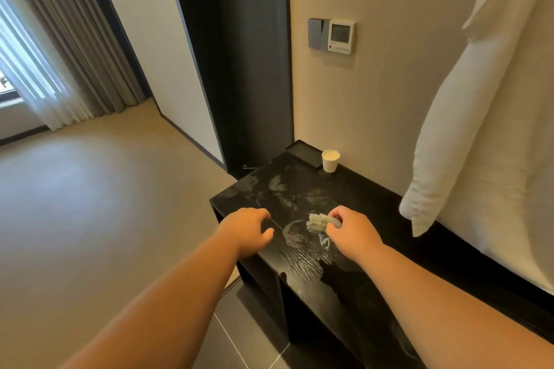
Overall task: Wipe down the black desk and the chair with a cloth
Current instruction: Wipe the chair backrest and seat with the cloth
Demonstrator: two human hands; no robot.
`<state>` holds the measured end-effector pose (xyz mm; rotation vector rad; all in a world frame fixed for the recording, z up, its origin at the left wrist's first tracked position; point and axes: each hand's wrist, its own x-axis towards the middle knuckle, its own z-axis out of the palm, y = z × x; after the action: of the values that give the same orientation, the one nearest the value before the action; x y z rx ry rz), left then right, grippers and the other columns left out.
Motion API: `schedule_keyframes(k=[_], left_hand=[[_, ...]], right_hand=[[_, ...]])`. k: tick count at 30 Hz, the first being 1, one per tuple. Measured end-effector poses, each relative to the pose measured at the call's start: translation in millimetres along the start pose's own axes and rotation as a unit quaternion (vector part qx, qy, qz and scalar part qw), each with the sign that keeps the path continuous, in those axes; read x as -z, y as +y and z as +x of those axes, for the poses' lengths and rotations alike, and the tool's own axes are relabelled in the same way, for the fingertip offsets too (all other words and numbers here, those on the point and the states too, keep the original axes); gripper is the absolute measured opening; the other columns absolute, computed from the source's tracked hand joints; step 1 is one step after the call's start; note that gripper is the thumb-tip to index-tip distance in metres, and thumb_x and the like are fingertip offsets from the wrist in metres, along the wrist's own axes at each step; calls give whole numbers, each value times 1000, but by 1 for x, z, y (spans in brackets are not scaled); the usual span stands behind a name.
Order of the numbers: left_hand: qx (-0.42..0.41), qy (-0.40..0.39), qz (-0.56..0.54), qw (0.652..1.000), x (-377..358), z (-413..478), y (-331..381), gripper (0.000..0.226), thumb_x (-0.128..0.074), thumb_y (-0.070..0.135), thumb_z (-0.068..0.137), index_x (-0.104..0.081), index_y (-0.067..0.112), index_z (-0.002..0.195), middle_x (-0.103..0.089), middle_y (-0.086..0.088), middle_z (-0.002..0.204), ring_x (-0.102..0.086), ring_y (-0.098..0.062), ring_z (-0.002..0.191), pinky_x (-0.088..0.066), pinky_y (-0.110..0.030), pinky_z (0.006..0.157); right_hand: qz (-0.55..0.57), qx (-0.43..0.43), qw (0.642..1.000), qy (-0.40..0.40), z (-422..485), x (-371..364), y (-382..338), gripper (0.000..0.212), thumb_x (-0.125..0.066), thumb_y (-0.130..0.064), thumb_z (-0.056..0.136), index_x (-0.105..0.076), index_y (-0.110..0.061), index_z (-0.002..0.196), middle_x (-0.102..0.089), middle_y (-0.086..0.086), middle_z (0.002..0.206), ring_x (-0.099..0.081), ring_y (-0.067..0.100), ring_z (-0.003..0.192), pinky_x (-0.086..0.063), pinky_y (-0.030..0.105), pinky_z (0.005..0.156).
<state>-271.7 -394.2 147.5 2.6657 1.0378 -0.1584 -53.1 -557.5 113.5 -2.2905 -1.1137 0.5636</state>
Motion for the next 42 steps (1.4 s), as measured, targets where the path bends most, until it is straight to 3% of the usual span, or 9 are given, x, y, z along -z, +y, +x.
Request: schedule_keyframes(k=[5, 10, 17, 28, 33, 38, 42], left_hand=[[-18, 1, 4, 1000, 21, 55, -54, 52, -55, 50, 103, -52, 29, 150, -63, 2, 142, -62, -19, 127, -54, -36, 104], [-65, -11, 1, 998, 39, 114, -101, 47, -56, 49, 101, -57, 28, 143, -67, 2, 132, -65, -17, 113, -55, -33, 93], [-122, -44, 21, 991, 47, 184, -143, 54, -56, 49, 101, -51, 26, 150, -64, -1, 140, -62, -22, 124, -54, -37, 99], [-173, -57, 28, 983, 53, 287, -123, 58, -57, 52, 99, -51, 27, 152, -57, 2, 150, -55, -22, 136, -47, -43, 113], [-185, -67, 68, 978, 64, 322, -121, 58, -56, 51, 100, -49, 28, 153, -55, 2, 151, -53, -21, 137, -46, -42, 113], [-163, -79, 51, 982, 64, 359, -129, 57, -57, 53, 98, -52, 31, 150, -59, 5, 146, -56, -19, 132, -49, -43, 111], [-164, -105, 46, 980, 55, 388, -123, 57, -58, 52, 99, -50, 31, 151, -58, 4, 147, -57, -20, 132, -50, -43, 110]], right_hand=[[2, -24, 999, 28, 54, -24, -41, 8, -61, -29, 98, -60, -36, 100, -66, -12, 99, -64, 7, 86, -61, 33, 77], [1, -69, 996, 50, 104, -48, -79, 5, -60, -30, 100, -60, -35, 102, -66, -10, 101, -63, 7, 86, -60, 31, 75], [20, -114, 990, 77, 154, -74, -114, 6, -57, -31, 100, -60, -35, 100, -66, -10, 97, -64, 11, 85, -61, 41, 77], [34, -141, 984, 102, 224, -57, -91, 6, -58, -29, 97, -61, -34, 99, -66, -8, 95, -64, 13, 82, -59, 41, 72], [43, -152, 982, 102, 273, -52, -74, 5, -56, -31, 100, -60, -33, 101, -67, -3, 100, -63, 17, 88, -61, 46, 79], [32, -146, 985, 81, 313, -56, -72, 7, -54, -32, 103, -58, -31, 108, -66, -2, 102, -61, 17, 87, -54, 35, 72], [34, -150, 985, 82, 334, -60, -70, 6, -55, -33, 101, -58, -33, 107, -66, -3, 104, -63, 17, 89, -58, 38, 76]])
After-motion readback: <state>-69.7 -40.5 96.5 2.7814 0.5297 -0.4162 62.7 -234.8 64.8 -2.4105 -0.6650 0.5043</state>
